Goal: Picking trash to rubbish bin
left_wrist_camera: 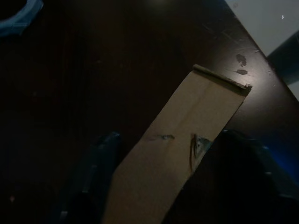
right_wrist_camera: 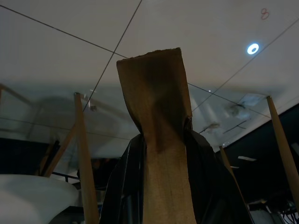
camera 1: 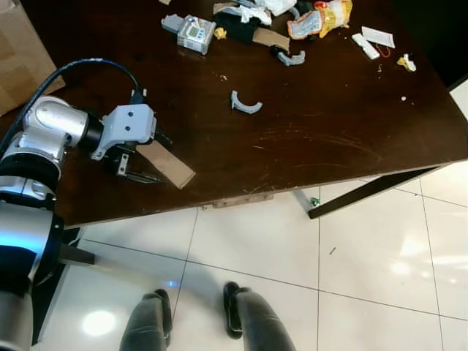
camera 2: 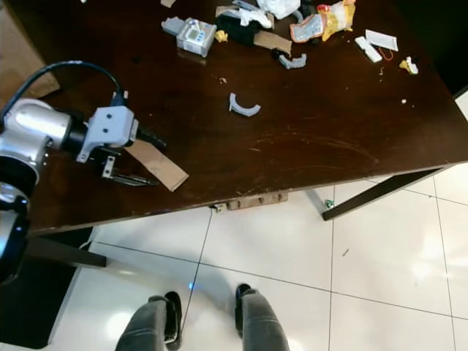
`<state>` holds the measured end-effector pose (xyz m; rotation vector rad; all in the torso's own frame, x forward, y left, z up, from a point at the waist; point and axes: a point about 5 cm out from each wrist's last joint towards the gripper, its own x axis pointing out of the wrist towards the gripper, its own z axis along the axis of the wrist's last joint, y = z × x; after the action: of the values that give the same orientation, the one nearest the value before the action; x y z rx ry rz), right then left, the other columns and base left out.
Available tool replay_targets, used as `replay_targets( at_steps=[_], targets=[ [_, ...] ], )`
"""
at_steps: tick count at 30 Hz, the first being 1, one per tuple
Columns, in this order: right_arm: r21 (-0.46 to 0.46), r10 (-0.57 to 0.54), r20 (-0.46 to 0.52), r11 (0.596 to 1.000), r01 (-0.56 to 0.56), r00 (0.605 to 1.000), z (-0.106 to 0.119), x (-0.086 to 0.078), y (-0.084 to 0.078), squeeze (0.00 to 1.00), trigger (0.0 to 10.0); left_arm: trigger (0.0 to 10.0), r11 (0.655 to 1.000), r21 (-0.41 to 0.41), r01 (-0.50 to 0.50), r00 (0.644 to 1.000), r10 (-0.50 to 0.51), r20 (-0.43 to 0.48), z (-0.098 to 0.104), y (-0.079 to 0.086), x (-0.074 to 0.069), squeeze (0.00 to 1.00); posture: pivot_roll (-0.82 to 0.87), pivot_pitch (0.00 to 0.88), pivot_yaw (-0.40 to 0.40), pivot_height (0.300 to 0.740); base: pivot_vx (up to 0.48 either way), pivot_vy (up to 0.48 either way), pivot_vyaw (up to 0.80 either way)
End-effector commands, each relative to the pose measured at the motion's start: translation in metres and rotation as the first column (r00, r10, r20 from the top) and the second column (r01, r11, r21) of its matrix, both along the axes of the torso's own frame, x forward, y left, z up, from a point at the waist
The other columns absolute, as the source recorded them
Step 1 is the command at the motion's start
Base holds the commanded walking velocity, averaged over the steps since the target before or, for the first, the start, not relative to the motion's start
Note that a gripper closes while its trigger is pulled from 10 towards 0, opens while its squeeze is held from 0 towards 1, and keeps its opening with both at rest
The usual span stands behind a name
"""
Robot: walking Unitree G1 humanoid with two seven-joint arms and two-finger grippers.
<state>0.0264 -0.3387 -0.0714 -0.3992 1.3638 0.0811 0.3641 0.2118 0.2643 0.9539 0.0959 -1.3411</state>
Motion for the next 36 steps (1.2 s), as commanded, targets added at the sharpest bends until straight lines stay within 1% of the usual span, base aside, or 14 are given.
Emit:
replay_targets(
  at_steps=[1, 9, 18, 21, 22, 23, 26, 29, 31, 32, 33, 34, 35, 36],
  targets=[
    [-0.021, -0.043, -0.046, 0.999, 0.042, 0.998, 0.003, -0.022, -0.008, 0.0, 10.0, 0.0, 0.999, 0.037, -0.031, 0.991, 0.035, -0.13, -0.033, -0.001, -0.001, 0.0, -0.25, 0.463, -0.135, 0.74, 0.0, 0.0, 0.0],
    [-0.021, -0.063, -0.015, 0.998, 0.062, 0.998, 0.003, -0.015, -0.008, 0.0, 10.0, 0.0, 0.998, 0.042, -0.055, 0.98, 0.062, -0.188, -0.046, -0.001, -0.002, 0.0, -0.26, 0.449, -0.126, 0.74, 0.0, 0.0, 0.0],
    [-0.015, -0.08, 0.008, 0.997, 0.08, 0.997, 0.002, -0.009, -0.005, 0.0, 10.0, 0.0, 0.997, 0.033, -0.073, 0.979, 0.078, -0.189, -0.049, -0.002, -0.001, 0.0, -0.25, 0.43, -0.109, 0.74, 0.0, 0.0, 0.0],
    [-0.006, -0.092, 0.028, 0.996, 0.092, 0.995, 0.0, -0.003, -0.001, 0.0, 10.0, 0.0, 0.993, -0.019, -0.118, 0.98, 0.113, -0.162, -0.046, -0.002, 0.002, 0.0, -0.25, 0.417, -0.098, 0.74, 0.0, 0.0, 0.0],
    [0.004, -0.1, 0.047, 0.995, 0.1, 0.994, -0.002, 0.003, 0.003, 0.0, 10.0, 0.0, 0.982, -0.08, -0.17, 0.978, 0.159, -0.134, -0.043, -0.001, 0.005, 0.0, -0.24, 0.405, -0.09, 0.74, 0.0, 0.0, 0.0],
    [0.004, -0.1, 0.047, 0.995, 0.1, 0.994, -0.002, 0.003, 0.003, 0.0, 10.0, 0.0, 0.982, -0.08, -0.17, 0.978, 0.159, -0.134, -0.043, -0.001, 0.005, 0.0, -0.24, 0.405, -0.09, 0.74, 0.0, 0.0, 0.0],
    [0.018, -0.108, 0.066, 0.994, 0.107, 0.992, -0.004, 0.01, 0.008, 0.0, 10.0, 0.0, 0.965, -0.135, -0.225, 0.971, 0.21, -0.116, -0.042, 0.002, 0.007, 0.0, -0.23, 0.389, -0.084, 0.74, 0.0, 0.0, 0.0],
    [0.031, -0.116, 0.097, 0.993, 0.113, 0.989, -0.007, 0.023, 0.015, 0.0, 10.0, 0.0, 0.908, -0.273, -0.317, 0.948, 0.3, -0.104, -0.039, 0.01, 0.009, 0.0, -0.22, 0.371, -0.074, 0.74, 0.0, 0.0, 0.0],
    [0.039, -0.121, 0.115, 0.992, 0.118, 0.986, -0.007, 0.03, 0.018, 0.0, 10.0, 0.0, 0.87, -0.352, -0.344, 0.939, 0.324, -0.116, -0.035, 0.013, 0.011, 0.0, -0.21, 0.352, -0.066, 0.74, 0.0, 0.0, 0.0],
    [0.039, -0.121, 0.115, 0.992, 0.118, 0.986, -0.007, 0.03, 0.018, 0.0, 10.0, 0.0, 0.87, -0.352, -0.344, 0.939, 0.324, -0.116, -0.035, 0.013, 0.011, 0.0, -0.21, 0.352, -0.066, 0.74, 0.0, 0.0, 0.0],
    [0.046, -0.124, 0.126, 0.992, 0.119, 0.984, -0.008, 0.035, 0.02, 0.0, 10.0, 0.0, 0.826, -0.43, -0.363, 0.931, 0.342, -0.128, -0.03, 0.015, 0.012, 0.0, -0.19, 0.344, -0.06, 0.74, 0.0, 0.0, 0.0],
    [0.054, -0.128, 0.14, 0.991, 0.121, 0.982, -0.008, 0.04, 0.023, 0.0, 10.0, 0.0, 0.768, -0.519, -0.375, 0.925, 0.349, -0.152, -0.025, 0.018, 0.012, 0.0, -0.19, 0.337, -0.057, 0.74, 0.0, 0.0, 0.0],
    [0.054, -0.128, 0.14, 0.991, 0.121, 0.982, -0.008, 0.04, 0.023, 0.0, 10.0, 0.0, 0.768, -0.519, -0.375, 0.925, 0.349, -0.152, -0.025, 0.018, 0.012, 0.0, -0.19, 0.337, -0.057, 0.74, 0.0, 0.0, 0.0],
    [0.058, -0.131, 0.149, 0.991, 0.123, 0.98, -0.009, 0.044, 0.025, 0.0, 10.0, 0.8, 0.707, -0.592, -0.387, 0.918, 0.356, -0.174, -0.021, 0.021, 0.013, 0.0, -0.19, 0.333, -0.054, 0.74, 0.0, 0.0, 0.0]
  ],
)
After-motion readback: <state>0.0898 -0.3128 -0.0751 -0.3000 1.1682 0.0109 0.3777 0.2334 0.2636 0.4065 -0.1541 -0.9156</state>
